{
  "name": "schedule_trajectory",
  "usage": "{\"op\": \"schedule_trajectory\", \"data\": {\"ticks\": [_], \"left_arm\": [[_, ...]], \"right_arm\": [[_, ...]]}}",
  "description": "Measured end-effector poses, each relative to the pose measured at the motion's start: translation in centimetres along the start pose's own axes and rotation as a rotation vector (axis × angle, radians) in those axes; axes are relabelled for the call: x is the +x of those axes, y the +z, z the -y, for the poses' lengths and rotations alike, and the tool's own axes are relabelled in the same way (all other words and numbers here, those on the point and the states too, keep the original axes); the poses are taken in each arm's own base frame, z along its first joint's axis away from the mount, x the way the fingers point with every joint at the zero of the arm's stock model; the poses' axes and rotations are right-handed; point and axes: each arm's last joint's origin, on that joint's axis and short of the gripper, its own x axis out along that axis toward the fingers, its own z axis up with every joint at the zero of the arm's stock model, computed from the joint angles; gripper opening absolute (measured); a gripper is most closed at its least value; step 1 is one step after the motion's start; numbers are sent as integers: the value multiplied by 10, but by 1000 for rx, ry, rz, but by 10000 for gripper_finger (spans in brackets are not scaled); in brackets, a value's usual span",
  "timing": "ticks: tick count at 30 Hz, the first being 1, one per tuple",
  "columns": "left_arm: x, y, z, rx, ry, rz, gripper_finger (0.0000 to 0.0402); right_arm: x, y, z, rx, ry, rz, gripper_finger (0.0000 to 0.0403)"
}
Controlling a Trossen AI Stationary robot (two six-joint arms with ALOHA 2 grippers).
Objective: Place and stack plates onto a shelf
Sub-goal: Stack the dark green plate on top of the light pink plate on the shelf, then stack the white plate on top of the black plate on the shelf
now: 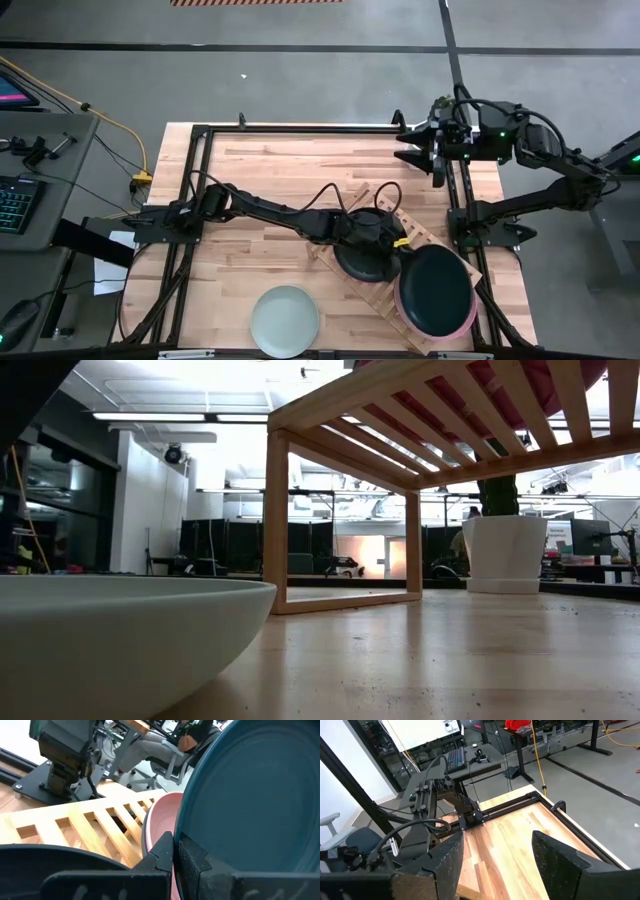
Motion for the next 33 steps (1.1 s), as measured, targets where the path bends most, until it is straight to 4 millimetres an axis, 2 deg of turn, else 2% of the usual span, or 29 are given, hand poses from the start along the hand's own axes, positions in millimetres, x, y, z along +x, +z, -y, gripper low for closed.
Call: {"op": "schedule_trajectory", "data": {"ticks": [15,20,23,27,30,33], "left_arm": [[0,-3,1,11,-61,-61,66],[-3,5,-3,8,-76,-56,81],[-11,18,-9,12,-87,-80,89],[-41,49,-19,75,-25,-150,96],[-76,75,-19,179,93,-183,97],[-114,93,-10,286,231,-155,97]], "right_arm": [[0,-2,1,-6,-7,-24,218],[0,-2,1,-6,-6,-24,218],[0,-2,1,-6,-2,-25,218],[-4,-2,0,-20,1,-21,218],[-11,-1,0,-32,6,-1,218],[-18,-1,0,-33,9,10,218]]}}
